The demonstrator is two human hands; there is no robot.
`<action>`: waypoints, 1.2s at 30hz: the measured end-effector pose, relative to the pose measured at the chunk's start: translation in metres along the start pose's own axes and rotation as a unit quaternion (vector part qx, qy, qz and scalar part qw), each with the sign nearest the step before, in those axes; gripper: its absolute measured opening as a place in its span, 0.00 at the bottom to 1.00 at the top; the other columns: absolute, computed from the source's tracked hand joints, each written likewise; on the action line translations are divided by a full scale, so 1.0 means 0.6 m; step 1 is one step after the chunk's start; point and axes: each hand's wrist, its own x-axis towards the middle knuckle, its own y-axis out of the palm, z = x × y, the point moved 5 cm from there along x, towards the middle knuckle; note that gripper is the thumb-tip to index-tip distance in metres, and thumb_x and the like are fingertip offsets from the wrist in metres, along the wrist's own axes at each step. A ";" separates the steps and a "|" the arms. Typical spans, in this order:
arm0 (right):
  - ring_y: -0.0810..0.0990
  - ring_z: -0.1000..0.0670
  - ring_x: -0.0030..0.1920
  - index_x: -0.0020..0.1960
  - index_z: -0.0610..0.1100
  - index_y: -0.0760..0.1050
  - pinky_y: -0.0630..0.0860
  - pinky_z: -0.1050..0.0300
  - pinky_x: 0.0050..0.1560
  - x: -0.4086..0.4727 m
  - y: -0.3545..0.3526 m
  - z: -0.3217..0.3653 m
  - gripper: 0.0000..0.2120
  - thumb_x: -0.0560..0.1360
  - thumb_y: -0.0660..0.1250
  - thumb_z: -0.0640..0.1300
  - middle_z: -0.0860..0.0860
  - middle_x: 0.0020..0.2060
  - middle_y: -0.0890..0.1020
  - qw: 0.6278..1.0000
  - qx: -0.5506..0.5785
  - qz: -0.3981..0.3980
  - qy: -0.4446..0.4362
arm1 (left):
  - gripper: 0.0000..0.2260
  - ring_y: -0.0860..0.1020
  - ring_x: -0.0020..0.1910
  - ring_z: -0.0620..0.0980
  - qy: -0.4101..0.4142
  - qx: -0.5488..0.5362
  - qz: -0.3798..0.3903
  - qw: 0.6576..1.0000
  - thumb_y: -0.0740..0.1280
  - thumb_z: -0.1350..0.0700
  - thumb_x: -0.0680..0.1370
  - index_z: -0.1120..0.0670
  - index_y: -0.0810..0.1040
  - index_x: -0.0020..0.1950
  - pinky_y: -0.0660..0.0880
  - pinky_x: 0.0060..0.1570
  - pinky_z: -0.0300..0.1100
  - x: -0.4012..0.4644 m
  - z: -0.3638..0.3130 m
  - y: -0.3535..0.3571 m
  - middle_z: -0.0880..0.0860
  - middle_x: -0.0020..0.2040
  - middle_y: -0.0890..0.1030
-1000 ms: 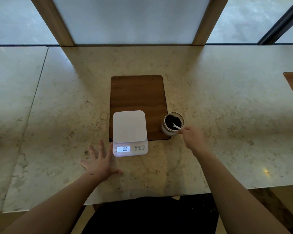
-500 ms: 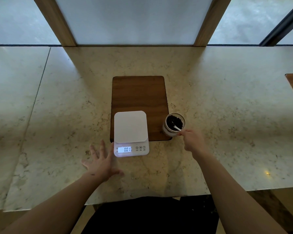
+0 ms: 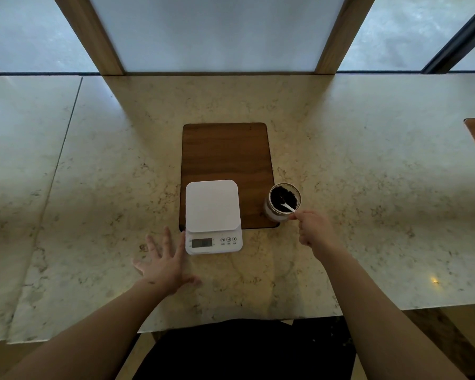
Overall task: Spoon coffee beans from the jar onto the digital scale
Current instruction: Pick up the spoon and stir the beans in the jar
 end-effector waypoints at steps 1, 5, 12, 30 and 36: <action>0.59 0.51 0.27 0.39 0.43 0.81 0.57 0.59 0.24 0.000 0.000 0.000 0.15 0.79 0.60 0.40 0.50 0.26 0.61 1.000 0.000 0.001 0.000 | 0.61 0.22 0.73 0.69 0.000 0.000 0.001 1.000 0.59 0.17 0.60 0.37 0.14 0.67 0.49 0.68 0.83 0.000 0.000 0.001 0.53 0.72 0.16; 0.60 0.51 0.27 0.41 0.43 0.81 0.59 0.58 0.25 0.001 -0.002 -0.004 0.14 0.80 0.59 0.42 0.51 0.27 0.62 1.000 -0.004 0.001 0.003 | 0.61 0.21 0.72 0.69 -0.004 0.001 -0.001 1.000 0.59 0.16 0.59 0.36 0.13 0.65 0.49 0.67 0.83 0.003 0.002 0.002 0.53 0.72 0.16; 0.60 0.52 0.25 0.43 0.42 0.82 0.58 0.58 0.23 0.008 -0.004 -0.017 0.14 0.80 0.59 0.43 0.52 0.25 0.63 1.000 0.021 -0.001 0.008 | 0.61 0.20 0.70 0.69 -0.004 -0.005 -0.001 1.000 0.60 0.16 0.58 0.35 0.14 0.66 0.48 0.67 0.84 0.010 0.005 0.005 0.52 0.71 0.15; 0.61 0.52 0.26 0.45 0.43 0.82 0.60 0.57 0.24 -0.011 -0.009 -0.009 0.13 0.80 0.59 0.44 0.53 0.25 0.65 1.000 0.008 -0.012 0.003 | 0.62 0.21 0.71 0.68 -0.011 -0.012 0.001 1.000 0.58 0.15 0.54 0.35 0.13 0.65 0.48 0.67 0.84 0.017 0.009 0.006 0.52 0.69 0.14; 0.61 0.52 0.26 0.48 0.41 0.82 0.60 0.56 0.26 -0.032 -0.011 0.003 0.13 0.81 0.59 0.42 0.51 0.27 0.65 1.000 -0.001 -0.015 0.000 | 0.62 0.21 0.71 0.69 -0.006 -0.010 -0.001 1.000 0.58 0.15 0.55 0.35 0.13 0.65 0.48 0.67 0.84 0.013 0.006 0.005 0.52 0.71 0.15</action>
